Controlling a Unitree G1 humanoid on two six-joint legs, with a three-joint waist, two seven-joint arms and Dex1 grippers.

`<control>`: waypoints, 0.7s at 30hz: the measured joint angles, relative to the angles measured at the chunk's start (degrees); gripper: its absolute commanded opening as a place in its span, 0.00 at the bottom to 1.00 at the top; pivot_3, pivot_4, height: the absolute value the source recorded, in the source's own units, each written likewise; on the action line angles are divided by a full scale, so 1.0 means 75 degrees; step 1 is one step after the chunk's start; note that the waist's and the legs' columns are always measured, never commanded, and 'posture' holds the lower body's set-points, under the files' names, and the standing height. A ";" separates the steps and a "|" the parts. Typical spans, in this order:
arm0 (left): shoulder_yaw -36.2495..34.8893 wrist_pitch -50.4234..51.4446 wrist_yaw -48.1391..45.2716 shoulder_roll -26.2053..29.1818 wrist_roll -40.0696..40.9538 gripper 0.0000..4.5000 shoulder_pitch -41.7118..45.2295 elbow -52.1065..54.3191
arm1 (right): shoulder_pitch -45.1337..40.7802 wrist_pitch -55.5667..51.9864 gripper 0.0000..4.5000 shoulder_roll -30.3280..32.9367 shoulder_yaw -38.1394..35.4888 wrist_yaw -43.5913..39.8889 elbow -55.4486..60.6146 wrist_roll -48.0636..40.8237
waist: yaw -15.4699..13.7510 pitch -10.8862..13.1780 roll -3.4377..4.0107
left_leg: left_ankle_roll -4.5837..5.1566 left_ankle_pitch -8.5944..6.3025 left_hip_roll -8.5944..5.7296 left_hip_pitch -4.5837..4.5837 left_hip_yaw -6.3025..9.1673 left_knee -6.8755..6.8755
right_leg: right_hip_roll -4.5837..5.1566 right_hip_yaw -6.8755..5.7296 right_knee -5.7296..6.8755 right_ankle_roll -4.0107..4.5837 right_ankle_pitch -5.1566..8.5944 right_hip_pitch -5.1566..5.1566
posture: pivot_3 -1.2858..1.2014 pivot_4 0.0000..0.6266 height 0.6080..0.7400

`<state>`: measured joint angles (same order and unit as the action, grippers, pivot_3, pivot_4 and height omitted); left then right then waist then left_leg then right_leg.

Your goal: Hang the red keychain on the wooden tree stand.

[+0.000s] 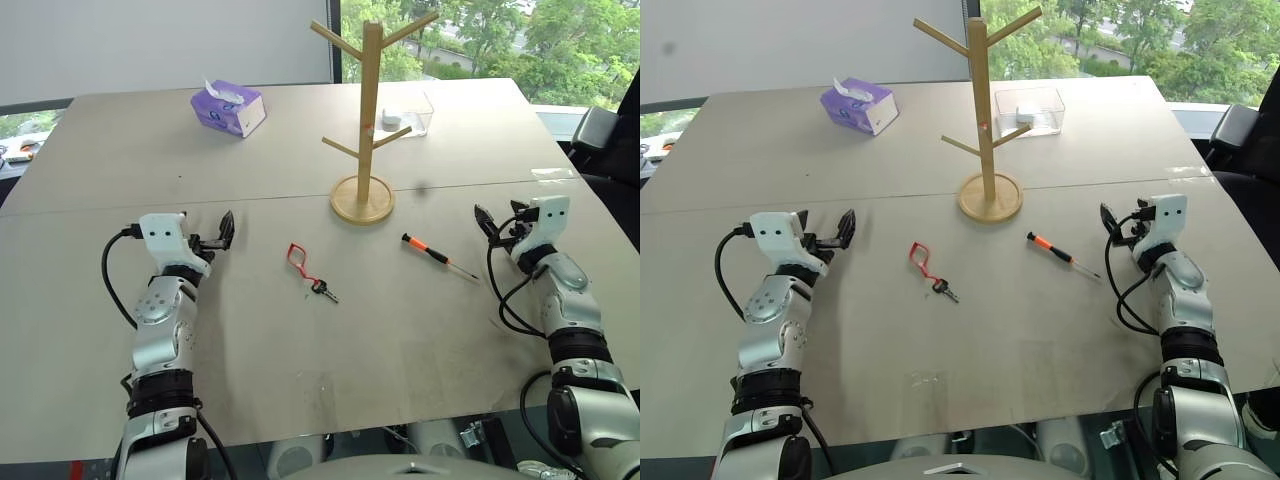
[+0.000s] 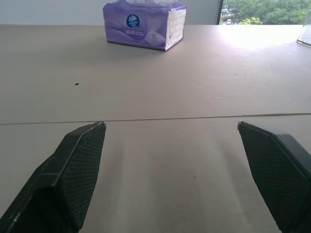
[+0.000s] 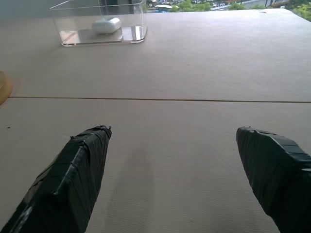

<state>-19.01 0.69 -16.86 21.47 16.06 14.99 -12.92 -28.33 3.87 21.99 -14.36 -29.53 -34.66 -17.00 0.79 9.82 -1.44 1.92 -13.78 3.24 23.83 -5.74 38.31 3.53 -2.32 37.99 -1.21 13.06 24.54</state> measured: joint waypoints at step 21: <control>0.1497 -0.1787 -0.5689 0.0607 0.1474 1.00 -0.5214 0.3660 | 0.0304 -0.3419 0.98 0.1550 0.1244 -0.3365 0.3228 -0.1015 | -0.0059 -0.0001 0.0010 | 0.0038 -0.0023 0.0015 -0.0002 0.0013 0.0003 | 0.0011 -0.0012 -0.0006 0.0035 0.0023 0.0002 | 0.52 0.24 1.00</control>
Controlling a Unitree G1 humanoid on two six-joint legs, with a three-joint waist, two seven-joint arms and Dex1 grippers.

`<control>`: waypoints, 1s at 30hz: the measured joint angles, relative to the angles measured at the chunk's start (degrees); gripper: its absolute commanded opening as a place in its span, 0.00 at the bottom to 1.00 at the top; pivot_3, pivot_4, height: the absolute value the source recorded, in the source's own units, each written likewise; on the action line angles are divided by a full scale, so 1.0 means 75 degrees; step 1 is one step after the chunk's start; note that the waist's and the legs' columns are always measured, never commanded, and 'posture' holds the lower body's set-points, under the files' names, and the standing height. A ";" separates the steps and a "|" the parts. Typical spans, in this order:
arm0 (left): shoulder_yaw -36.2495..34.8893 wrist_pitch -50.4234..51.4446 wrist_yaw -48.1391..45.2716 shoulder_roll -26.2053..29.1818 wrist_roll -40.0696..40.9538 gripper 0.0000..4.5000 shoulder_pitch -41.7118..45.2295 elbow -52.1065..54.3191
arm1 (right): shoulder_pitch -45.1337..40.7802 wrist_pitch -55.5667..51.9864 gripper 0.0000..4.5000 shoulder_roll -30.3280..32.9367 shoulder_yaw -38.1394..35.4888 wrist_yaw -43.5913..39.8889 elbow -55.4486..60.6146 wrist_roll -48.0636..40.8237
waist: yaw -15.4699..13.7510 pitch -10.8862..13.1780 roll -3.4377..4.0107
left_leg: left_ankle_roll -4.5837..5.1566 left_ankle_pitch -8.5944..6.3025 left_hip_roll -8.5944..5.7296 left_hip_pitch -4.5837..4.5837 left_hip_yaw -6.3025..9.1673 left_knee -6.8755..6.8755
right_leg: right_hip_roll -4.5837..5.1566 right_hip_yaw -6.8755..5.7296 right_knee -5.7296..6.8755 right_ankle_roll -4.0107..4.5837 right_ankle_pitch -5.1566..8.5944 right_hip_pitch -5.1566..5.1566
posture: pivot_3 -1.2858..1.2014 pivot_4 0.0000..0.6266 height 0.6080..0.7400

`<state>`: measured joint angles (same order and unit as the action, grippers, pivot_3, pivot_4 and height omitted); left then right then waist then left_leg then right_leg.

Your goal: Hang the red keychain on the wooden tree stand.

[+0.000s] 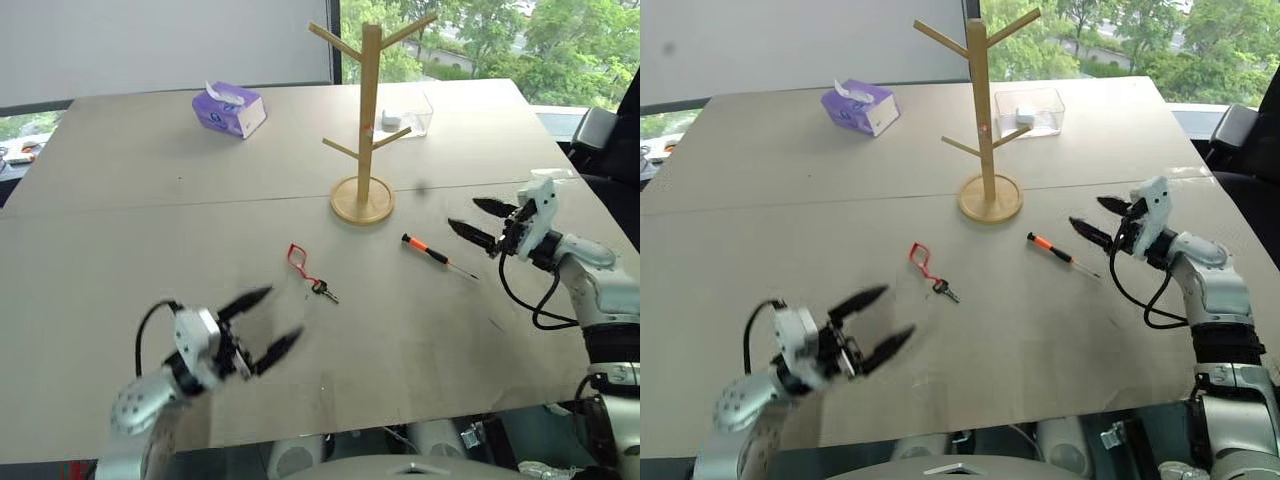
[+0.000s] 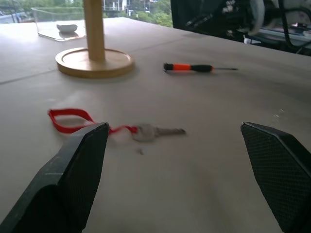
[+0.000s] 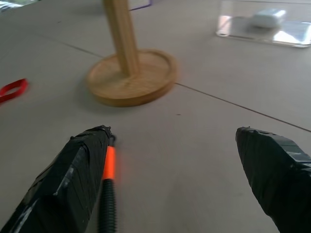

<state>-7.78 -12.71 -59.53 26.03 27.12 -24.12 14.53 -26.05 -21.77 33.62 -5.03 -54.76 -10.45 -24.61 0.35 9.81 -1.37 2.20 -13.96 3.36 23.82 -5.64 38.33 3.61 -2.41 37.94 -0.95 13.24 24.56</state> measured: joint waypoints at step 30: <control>0.0756 -0.1677 0.0343 -0.0335 -0.0877 1.00 -0.0259 -0.0669 | 0.0414 -0.0644 0.39 0.0362 0.1833 0.0658 0.1068 0.1792 | 0.0041 -0.0025 -0.0024 | 0.0010 -0.0005 -0.0003 -0.0002 -0.0002 0.0004 | 0.0005 0.0002 -0.0005 -0.0027 0.0014 -0.0002 | 0.52 0.24 1.00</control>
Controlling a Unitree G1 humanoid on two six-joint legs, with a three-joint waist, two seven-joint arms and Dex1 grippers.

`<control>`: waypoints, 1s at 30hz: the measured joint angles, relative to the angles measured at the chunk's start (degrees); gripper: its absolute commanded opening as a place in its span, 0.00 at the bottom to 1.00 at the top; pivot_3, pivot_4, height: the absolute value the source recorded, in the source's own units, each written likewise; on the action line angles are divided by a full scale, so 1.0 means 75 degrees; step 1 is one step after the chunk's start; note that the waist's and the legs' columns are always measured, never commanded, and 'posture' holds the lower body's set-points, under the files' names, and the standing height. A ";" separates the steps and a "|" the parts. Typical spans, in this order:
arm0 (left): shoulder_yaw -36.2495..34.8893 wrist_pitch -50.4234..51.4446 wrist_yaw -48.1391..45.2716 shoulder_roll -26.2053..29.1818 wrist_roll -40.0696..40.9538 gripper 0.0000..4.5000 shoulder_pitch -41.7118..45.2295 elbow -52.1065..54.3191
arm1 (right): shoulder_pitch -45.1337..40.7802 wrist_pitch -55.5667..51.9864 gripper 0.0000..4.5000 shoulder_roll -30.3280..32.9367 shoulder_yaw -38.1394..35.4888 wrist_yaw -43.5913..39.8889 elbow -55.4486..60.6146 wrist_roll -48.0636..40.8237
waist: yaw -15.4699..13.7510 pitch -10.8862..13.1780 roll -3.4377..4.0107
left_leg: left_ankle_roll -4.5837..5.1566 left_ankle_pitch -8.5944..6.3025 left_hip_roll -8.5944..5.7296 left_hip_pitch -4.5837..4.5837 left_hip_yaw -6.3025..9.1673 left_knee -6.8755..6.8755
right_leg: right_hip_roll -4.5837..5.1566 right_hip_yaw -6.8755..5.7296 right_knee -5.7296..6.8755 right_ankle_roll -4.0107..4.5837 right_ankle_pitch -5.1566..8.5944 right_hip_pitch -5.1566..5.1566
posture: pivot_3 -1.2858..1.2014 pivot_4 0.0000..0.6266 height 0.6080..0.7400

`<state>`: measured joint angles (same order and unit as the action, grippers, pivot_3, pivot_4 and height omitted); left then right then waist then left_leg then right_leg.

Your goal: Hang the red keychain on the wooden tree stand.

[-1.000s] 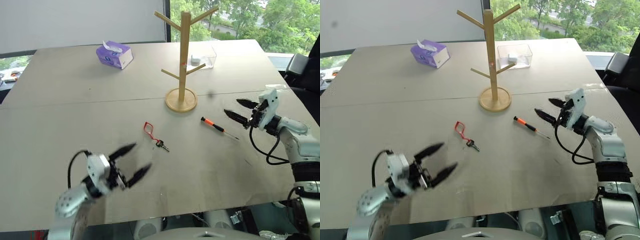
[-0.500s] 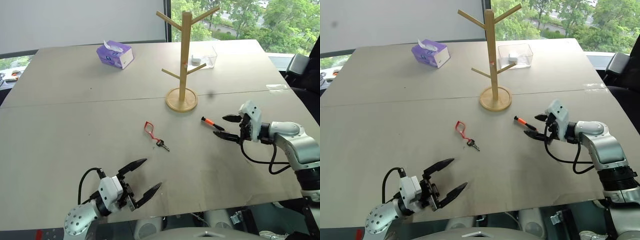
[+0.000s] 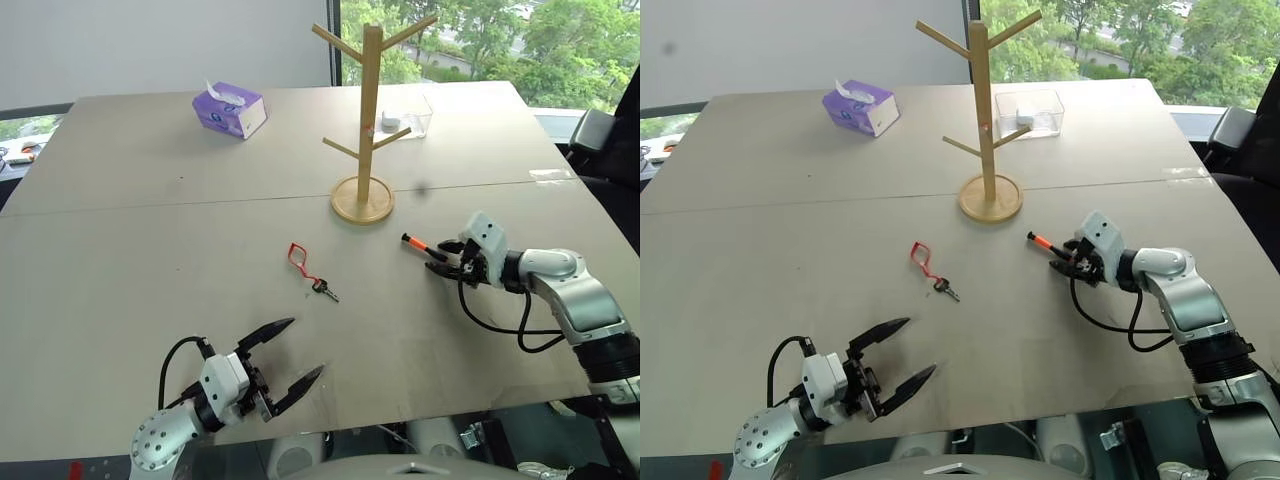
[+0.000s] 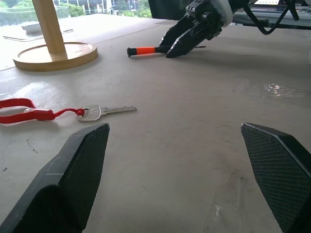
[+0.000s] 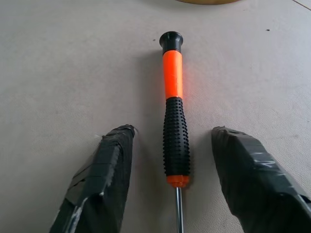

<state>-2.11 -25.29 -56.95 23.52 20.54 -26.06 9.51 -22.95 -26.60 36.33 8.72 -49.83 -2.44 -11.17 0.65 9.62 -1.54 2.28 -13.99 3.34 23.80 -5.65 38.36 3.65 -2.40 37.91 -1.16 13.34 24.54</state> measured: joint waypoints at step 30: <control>0.0096 0.0264 0.0628 0.0244 -0.0005 1.00 0.0405 0.0165 | -0.3915 0.0776 0.02 0.0711 -0.3786 0.4543 -0.7936 -0.0099 | 0.0043 0.0006 0.0013 | 0.0006 -0.0003 -0.0010 0.0005 -0.0033 -0.0012 | -0.0007 0.0031 -0.0002 0.0023 -0.0017 0.0015 | 0.52 0.24 1.00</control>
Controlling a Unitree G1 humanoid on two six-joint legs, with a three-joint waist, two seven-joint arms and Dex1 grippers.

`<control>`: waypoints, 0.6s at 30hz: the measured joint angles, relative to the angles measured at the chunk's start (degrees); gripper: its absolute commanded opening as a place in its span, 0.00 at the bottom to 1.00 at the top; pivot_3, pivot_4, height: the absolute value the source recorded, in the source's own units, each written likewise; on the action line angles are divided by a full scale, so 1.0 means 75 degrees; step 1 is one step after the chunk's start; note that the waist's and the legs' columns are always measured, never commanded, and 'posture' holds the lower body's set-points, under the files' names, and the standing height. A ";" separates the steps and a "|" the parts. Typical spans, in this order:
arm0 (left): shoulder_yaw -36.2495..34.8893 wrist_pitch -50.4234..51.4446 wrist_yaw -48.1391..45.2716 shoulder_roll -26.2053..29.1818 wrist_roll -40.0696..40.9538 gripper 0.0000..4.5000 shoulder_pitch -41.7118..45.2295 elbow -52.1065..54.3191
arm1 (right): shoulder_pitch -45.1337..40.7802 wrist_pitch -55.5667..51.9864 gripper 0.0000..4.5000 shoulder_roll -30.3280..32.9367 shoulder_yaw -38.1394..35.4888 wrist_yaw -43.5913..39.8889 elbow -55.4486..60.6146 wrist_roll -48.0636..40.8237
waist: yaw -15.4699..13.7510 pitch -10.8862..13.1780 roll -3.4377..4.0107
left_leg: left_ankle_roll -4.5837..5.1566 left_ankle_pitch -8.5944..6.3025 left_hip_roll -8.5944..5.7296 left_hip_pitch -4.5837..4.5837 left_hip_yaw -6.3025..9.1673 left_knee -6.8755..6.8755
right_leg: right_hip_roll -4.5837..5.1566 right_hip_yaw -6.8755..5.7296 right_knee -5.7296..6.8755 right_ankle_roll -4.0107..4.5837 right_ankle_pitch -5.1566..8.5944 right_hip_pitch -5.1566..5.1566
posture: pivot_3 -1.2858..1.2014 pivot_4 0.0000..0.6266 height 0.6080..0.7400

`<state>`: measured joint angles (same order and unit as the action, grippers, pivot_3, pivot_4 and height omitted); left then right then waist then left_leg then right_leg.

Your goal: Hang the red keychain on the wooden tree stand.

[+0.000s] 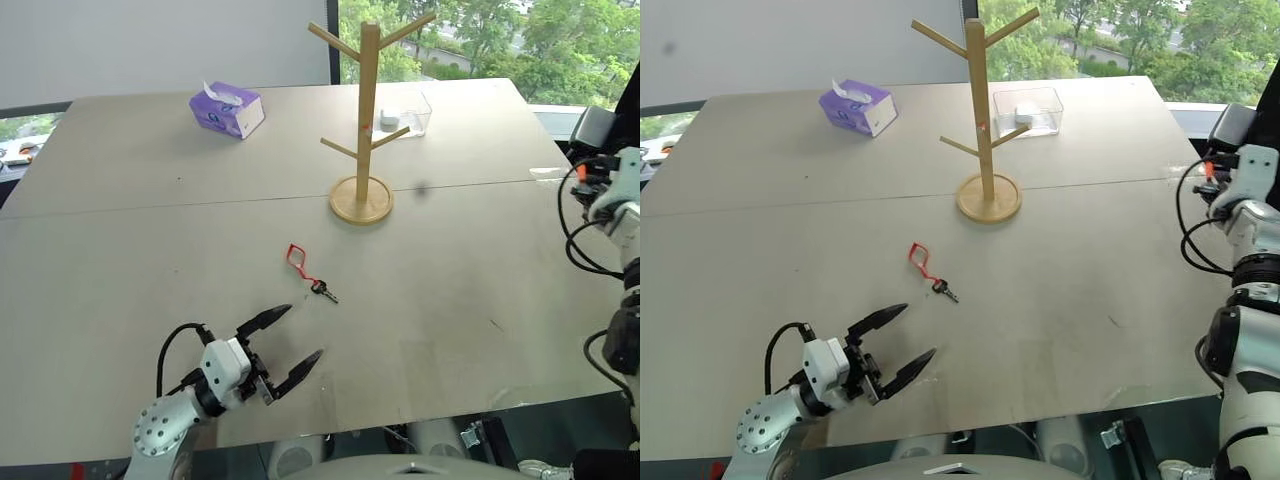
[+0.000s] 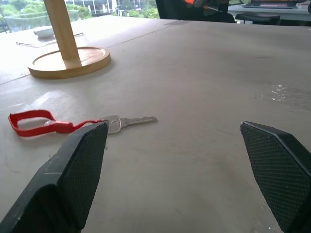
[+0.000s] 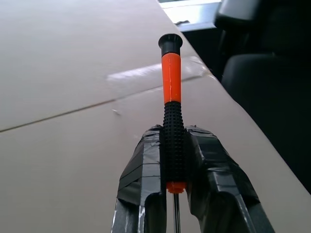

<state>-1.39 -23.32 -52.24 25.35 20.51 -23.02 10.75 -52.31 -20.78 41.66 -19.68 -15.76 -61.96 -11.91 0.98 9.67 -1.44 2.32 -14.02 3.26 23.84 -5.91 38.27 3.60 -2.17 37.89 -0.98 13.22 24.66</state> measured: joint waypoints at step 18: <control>0.0032 0.0324 0.0070 0.0118 0.0026 1.00 -0.0110 0.0356 | 0.0006 -0.0262 0.86 -0.0046 -0.0184 -0.0728 -0.0581 -0.0117 | 0.0014 0.0003 0.0022 | 0.0005 -0.0003 0.0006 -0.0001 -0.0009 -0.0001 | -0.0001 0.0015 -0.0001 -0.0028 -0.0016 0.0004 | 0.52 0.24 1.00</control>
<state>-1.15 -20.88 -51.72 26.23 20.70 -23.85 13.42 -52.26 -22.74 41.32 -21.06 -21.22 -66.31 -12.79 1.08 9.69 -1.28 2.36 -14.04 3.31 23.83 -5.98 38.26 3.59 -2.06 37.88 -1.19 13.10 24.68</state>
